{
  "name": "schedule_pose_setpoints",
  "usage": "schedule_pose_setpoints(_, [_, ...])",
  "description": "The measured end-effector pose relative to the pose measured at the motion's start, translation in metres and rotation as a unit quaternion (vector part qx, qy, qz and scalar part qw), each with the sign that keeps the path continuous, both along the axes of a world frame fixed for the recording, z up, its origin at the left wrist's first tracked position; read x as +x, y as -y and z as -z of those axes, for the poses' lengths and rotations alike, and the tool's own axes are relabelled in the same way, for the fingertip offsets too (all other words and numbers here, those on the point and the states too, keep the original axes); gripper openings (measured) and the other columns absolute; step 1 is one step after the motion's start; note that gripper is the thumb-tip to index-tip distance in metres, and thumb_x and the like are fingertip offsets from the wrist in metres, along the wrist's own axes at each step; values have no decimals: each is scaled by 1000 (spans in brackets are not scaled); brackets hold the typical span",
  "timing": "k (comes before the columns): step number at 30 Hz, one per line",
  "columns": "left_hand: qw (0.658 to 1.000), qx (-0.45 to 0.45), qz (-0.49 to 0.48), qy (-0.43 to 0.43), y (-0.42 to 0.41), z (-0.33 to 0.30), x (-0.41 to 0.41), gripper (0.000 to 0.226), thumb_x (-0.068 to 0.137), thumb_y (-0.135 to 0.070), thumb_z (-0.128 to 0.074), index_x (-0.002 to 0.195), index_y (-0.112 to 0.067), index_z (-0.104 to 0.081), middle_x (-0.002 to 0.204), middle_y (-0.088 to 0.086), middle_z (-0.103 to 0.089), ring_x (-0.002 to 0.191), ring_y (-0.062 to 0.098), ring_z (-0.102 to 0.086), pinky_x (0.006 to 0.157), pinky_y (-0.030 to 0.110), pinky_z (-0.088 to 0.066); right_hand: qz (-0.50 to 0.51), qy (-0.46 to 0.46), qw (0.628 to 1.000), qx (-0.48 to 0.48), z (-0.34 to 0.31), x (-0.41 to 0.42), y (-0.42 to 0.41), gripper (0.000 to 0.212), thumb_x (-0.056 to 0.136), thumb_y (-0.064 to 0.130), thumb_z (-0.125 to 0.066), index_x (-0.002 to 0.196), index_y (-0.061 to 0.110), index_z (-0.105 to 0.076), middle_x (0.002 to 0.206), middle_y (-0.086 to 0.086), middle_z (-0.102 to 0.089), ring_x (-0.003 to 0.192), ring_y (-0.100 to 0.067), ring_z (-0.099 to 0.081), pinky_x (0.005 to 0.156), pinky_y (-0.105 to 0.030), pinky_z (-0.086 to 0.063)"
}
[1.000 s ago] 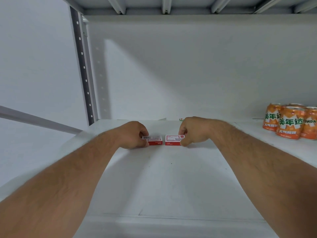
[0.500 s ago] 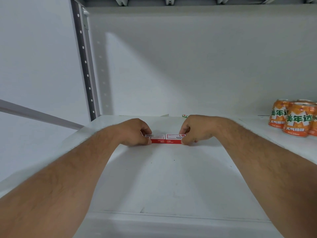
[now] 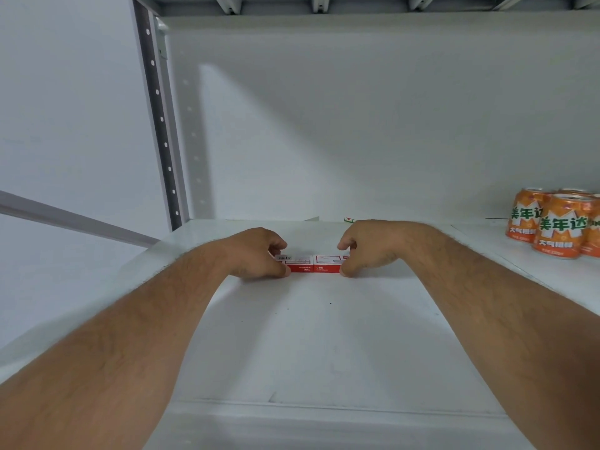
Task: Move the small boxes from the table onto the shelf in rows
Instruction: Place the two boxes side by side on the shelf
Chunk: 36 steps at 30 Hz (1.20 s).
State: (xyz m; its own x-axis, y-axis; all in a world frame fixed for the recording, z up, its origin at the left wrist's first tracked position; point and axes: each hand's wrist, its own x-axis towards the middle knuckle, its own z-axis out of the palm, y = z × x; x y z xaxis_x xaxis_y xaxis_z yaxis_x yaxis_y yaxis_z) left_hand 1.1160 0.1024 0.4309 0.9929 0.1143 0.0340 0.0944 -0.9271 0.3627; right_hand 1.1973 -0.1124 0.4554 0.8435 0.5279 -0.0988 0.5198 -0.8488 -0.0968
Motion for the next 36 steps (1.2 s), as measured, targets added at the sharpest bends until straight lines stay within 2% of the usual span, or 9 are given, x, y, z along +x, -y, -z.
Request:
schedule_pose_setpoints(2, [1000,3,-9,-8,0,-2,-3,73,84,-44,-67,147,-23,-38,137,-11,-50,122,13,-51,100,23,-37,6,8,1000,-10,-2,-3,1,72,77,52,-71,137,15,-57,133,3,-61,119,-22,-59,104,-39,-47])
schedule_pose_setpoints(4, [1000,9,-20,-13,-1,-6,-8,77,84,-47,-64,150,-26,-30,150,-9,-40,132,16,-44,108,28,-35,10,4,1000,-6,-6,-11,5,68,83,52,-66,140,17,-54,133,6,-58,123,-19,-53,102,-33,-43])
schedule_pose_setpoints(6, [999,22,-28,-13,-2,-9,-15,80,85,-51,-62,152,-28,-25,155,-7,-33,138,17,-38,112,31,-31,11,9,1000,4,-9,-20,9,66,88,52,-61,146,22,-48,143,7,-52,131,-18,-47,104,-31,-38])
schedule_pose_setpoints(8, [998,61,-31,-11,0,-11,-25,79,88,-52,-57,154,-26,-21,159,-6,-26,144,18,-30,114,30,-25,13,16,1000,14,-9,-31,14,68,92,52,-57,152,27,-39,157,8,-36,143,-17,-35,111,-31,-30])
schedule_pose_setpoints(12, [990,132,-43,-15,11,-13,-51,78,92,-54,-48,155,-24,-14,163,-4,-14,148,19,-18,118,34,-20,-7,44,999,10,-6,-58,16,75,94,62,-50,157,29,-26,165,7,-22,149,-18,-25,117,-33,-23])
schedule_pose_setpoints(15, [984,168,-66,-11,24,-14,-77,75,92,-55,-45,154,-23,-16,162,-3,-18,146,24,-25,116,41,-27,-37,63,997,11,-3,-85,13,77,95,63,-46,158,25,-25,164,3,-25,149,-22,-27,118,-36,-26])
schedule_pose_setpoints(21, [960,238,-144,4,63,-10,-140,72,90,-59,-38,151,-22,-25,153,0,-35,137,28,-37,110,45,-34,-118,125,985,31,4,-138,14,73,94,66,-42,151,20,-38,157,-1,-38,142,-27,-36,113,-44,-35])
schedule_pose_setpoints(28, [941,220,-254,-26,113,6,-232,73,87,-58,-41,150,-24,-28,152,1,-38,134,29,-41,107,43,-36,-221,125,966,46,19,-200,32,75,95,65,-41,153,19,-31,159,-3,-34,142,-29,-34,112,-46,-35])
schedule_pose_setpoints(36, [906,231,-352,-50,152,24,-349,69,88,-56,-39,148,-22,-31,148,2,-41,131,29,-41,104,48,-40,-325,120,935,72,32,-295,42,72,95,63,-45,152,19,-34,153,-5,-40,138,-29,-38,108,-49,-40])
